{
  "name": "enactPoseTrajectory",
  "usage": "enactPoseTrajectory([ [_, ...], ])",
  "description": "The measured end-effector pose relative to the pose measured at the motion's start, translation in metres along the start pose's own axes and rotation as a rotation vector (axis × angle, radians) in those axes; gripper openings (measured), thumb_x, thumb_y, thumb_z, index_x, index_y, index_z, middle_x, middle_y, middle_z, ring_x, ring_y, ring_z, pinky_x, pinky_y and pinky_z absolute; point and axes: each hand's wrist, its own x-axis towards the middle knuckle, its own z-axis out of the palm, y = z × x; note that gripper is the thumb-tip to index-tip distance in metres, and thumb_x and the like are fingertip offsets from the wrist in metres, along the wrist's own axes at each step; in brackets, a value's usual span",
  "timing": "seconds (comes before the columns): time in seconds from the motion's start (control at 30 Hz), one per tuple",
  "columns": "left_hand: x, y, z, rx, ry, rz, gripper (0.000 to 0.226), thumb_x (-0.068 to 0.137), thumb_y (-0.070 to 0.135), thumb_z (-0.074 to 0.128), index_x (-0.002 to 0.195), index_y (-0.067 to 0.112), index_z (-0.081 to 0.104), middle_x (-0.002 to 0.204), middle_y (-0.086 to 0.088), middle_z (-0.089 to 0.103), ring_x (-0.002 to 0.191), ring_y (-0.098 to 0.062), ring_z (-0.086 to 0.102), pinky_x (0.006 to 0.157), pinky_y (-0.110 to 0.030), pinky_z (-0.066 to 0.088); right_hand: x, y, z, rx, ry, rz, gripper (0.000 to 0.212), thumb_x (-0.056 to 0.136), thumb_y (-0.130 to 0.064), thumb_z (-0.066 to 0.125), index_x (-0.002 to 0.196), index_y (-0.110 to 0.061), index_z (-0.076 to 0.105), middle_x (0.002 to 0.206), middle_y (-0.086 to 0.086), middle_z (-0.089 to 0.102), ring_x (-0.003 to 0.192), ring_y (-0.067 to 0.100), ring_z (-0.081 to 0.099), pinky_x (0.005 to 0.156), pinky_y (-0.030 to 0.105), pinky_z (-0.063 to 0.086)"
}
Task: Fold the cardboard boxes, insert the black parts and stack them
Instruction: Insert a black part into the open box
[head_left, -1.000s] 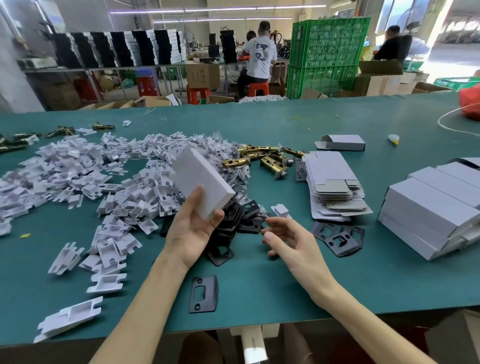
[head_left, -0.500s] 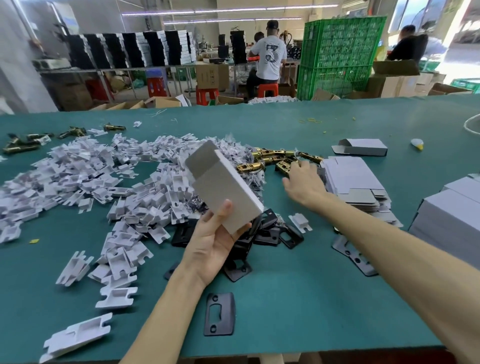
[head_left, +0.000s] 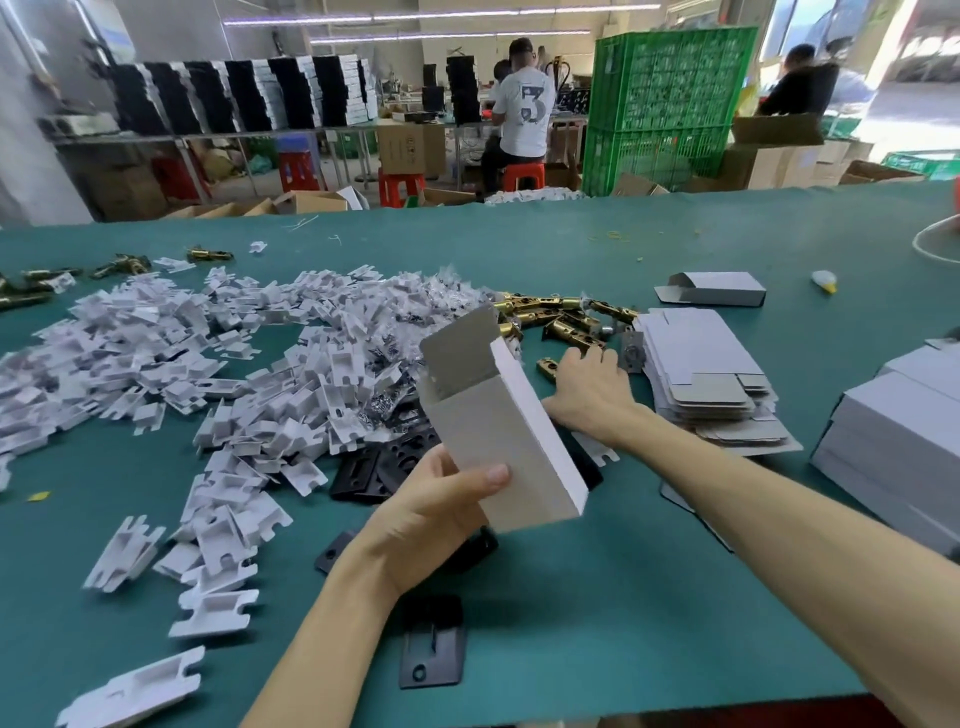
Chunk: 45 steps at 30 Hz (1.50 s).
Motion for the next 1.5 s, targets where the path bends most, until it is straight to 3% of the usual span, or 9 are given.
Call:
enactPoseTrajectory([
  [0.2, -0.001, -0.004, -0.001, 0.078, -0.084, -0.055, 0.063, 0.068, 0.023, 0.097, 0.125, 0.012, 0.073, 0.128, -0.018, 0.07, 0.117, -0.033, 0.068, 0.096, -0.039, 0.055, -0.013, 0.005, -0.009, 0.152, -0.042, -0.009, 0.036, 0.094, -0.037, 0.054, 0.069, -0.014, 0.041, 0.1, 0.018, 0.058, 0.108, 0.039, 0.055, 0.089, 0.046, 0.049],
  [0.33, 0.002, -0.007, -0.002, 0.075, -0.215, -0.054, 0.066, 0.086, 0.015, 0.081, 0.146, 0.006, 0.056, 0.152, -0.02, 0.053, 0.139, -0.04, 0.053, 0.109, -0.044, 0.048, -0.01, 0.004, -0.011, 0.248, -0.104, 0.058, 0.033, 0.09, -0.038, 0.061, 0.072, -0.016, 0.043, 0.091, 0.012, 0.058, 0.1, 0.036, 0.056, 0.086, 0.042, 0.045],
  [0.57, 0.005, -0.011, -0.005, 0.105, -0.227, -0.053, 0.057, 0.085, 0.005, 0.076, 0.14, 0.002, 0.06, 0.144, -0.024, 0.059, 0.132, -0.038, 0.059, 0.109, -0.045, 0.048, -0.016, 0.008, -0.025, 0.25, -0.347, 0.066, 0.032, 0.09, -0.033, 0.065, 0.074, -0.011, 0.048, 0.09, 0.012, 0.054, 0.089, 0.03, 0.043, 0.082, 0.041, 0.034],
  [0.63, 0.005, -0.011, -0.003, 0.144, -0.262, -0.06, 0.058, 0.086, 0.001, 0.073, 0.142, 0.001, 0.058, 0.142, -0.024, 0.061, 0.129, -0.037, 0.059, 0.11, -0.046, 0.047, -0.02, 0.018, -0.025, 0.346, -0.363, 0.028, 0.033, 0.096, -0.024, 0.061, 0.072, -0.007, 0.047, 0.082, 0.012, 0.049, 0.077, 0.027, 0.042, 0.074, 0.04, 0.038],
  [0.73, 0.005, -0.011, -0.001, 0.196, -0.295, -0.064, 0.059, 0.09, -0.002, 0.066, 0.147, 0.0, 0.052, 0.148, -0.027, 0.054, 0.137, -0.041, 0.052, 0.117, -0.053, 0.041, -0.03, 0.028, -0.03, 0.483, -0.284, 0.011, 0.045, 0.1, -0.008, 0.054, 0.062, -0.013, 0.029, 0.066, 0.004, 0.03, 0.059, 0.016, 0.022, 0.056, 0.032, 0.019],
  [0.93, 0.003, -0.011, -0.001, 0.216, -0.229, -0.057, 0.055, 0.095, 0.001, 0.063, 0.149, 0.006, 0.053, 0.149, -0.025, 0.054, 0.142, -0.044, 0.048, 0.118, -0.053, 0.04, -0.044, 0.035, -0.052, 0.782, -0.055, 0.104, 0.027, 0.086, -0.005, 0.065, 0.07, -0.011, 0.044, 0.064, 0.004, 0.047, 0.057, 0.016, 0.042, 0.053, 0.026, 0.035],
  [1.03, 0.003, -0.01, 0.001, 0.207, -0.224, -0.049, 0.054, 0.096, 0.0, 0.061, 0.149, 0.008, 0.053, 0.149, -0.023, 0.055, 0.139, -0.04, 0.052, 0.111, -0.046, 0.048, -0.057, 0.041, -0.074, 0.969, 0.089, 0.047, 0.03, 0.08, -0.009, 0.079, 0.097, -0.007, 0.055, 0.093, 0.009, 0.069, 0.084, 0.025, 0.067, 0.077, 0.04, 0.057],
  [1.27, 0.002, -0.013, 0.001, 0.186, -0.186, -0.06, 0.064, 0.08, 0.006, 0.078, 0.141, 0.01, 0.062, 0.143, -0.022, 0.061, 0.131, -0.036, 0.059, 0.106, -0.039, 0.051, -0.108, 0.027, -0.134, 1.165, 0.301, -0.212, 0.038, 0.079, -0.019, 0.087, 0.106, -0.005, 0.064, 0.101, 0.012, 0.073, 0.095, 0.028, 0.072, 0.087, 0.046, 0.06],
  [1.5, -0.001, -0.015, 0.003, 0.183, -0.165, -0.067, 0.062, 0.073, 0.002, 0.08, 0.133, 0.011, 0.069, 0.139, -0.023, 0.063, 0.125, -0.034, 0.062, 0.11, -0.043, 0.05, -0.14, 0.005, -0.118, 0.757, 0.25, -0.404, 0.05, 0.079, -0.016, 0.087, 0.114, -0.009, 0.051, 0.094, 0.008, 0.072, 0.084, 0.027, 0.07, 0.079, 0.047, 0.058],
])
